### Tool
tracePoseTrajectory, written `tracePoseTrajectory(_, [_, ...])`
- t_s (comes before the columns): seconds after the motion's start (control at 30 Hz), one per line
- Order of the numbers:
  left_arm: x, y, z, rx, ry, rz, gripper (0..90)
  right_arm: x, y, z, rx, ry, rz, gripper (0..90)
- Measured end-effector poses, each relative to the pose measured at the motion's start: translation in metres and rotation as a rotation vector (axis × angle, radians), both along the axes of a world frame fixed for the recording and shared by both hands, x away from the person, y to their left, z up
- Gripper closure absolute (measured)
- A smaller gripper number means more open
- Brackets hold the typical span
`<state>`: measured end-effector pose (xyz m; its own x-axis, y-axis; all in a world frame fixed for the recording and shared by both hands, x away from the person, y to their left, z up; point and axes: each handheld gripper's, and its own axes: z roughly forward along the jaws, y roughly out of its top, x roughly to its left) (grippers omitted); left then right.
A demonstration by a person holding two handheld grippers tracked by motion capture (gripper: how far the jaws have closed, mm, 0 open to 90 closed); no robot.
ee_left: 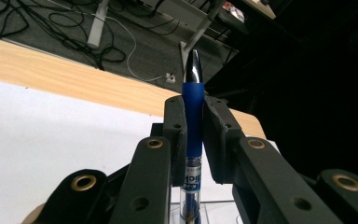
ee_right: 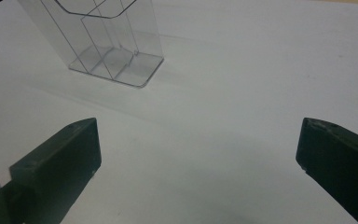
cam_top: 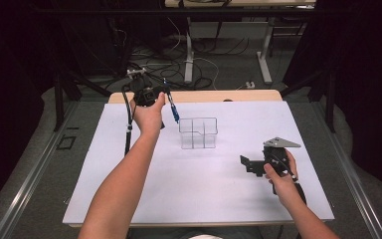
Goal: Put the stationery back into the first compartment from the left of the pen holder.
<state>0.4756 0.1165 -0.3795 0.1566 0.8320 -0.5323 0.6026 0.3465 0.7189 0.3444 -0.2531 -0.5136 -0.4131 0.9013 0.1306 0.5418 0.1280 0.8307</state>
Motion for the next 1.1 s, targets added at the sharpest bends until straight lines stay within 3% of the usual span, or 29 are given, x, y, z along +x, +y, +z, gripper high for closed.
tracePoseTrajectory(0.27, [0.005, -0.008, -0.005, 0.002, 0.009, -0.006, 79.8, 0.000, -0.001, 0.000, 0.003, 0.001, 0.001, 0.0])
tracePoseTrajectory(0.6, [0.009, -0.020, -0.016, 0.035, 0.018, -0.027, 79.9, 0.000, -0.001, -0.001, 0.002, 0.003, 0.009, 0.0])
tracePoseTrajectory(1.1, [0.015, -0.025, -0.041, 0.054, 0.044, 0.001, 79.9, 0.000, -0.001, -0.001, 0.002, 0.007, 0.023, 0.0])
